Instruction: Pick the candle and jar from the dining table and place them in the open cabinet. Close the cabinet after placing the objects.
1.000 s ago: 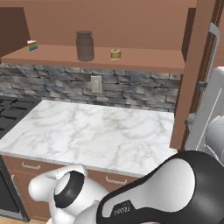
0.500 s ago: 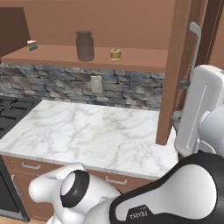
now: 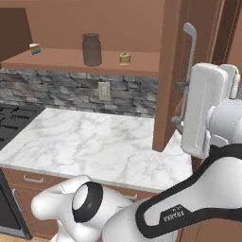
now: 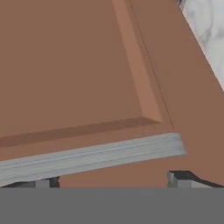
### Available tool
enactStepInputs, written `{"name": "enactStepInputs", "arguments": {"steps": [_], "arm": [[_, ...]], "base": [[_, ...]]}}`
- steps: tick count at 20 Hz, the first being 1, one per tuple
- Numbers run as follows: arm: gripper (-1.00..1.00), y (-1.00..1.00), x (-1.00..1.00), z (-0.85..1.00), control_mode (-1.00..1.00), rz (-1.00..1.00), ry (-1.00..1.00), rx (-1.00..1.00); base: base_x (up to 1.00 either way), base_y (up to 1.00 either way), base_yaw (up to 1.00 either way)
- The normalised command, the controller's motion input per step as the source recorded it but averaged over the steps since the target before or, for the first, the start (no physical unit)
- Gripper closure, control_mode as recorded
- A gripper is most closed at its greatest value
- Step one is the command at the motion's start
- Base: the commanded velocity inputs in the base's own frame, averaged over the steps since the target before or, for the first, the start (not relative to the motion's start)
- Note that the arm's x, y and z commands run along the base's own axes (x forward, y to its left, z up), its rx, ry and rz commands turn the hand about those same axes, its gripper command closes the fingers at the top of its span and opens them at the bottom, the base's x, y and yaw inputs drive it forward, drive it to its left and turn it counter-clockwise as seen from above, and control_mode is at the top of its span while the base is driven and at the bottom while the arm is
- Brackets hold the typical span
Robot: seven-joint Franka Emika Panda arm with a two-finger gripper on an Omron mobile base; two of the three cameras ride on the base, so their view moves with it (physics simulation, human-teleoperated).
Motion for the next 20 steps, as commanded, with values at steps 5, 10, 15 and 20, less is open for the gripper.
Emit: {"name": "enactStepInputs", "arguments": {"steps": [5,10,15,20], "arm": [[-1.00,0.43,0.56,-0.06,-1.00,0.12,-0.02,0.00],[-1.00,0.64,0.47,-0.11,-1.00,0.04,-0.03,0.00],[-1.00,0.72,0.43,-0.07,-1.00,0.00,-0.05,0.00],[-1.00,0.79,0.36,-0.12,-1.00,0.00,-0.09,0.00]], "base": [[0.00,0.00,0.00],[0.00,0.00,0.00],[0.00,0.00,0.00],[0.00,0.00,0.00]]}}
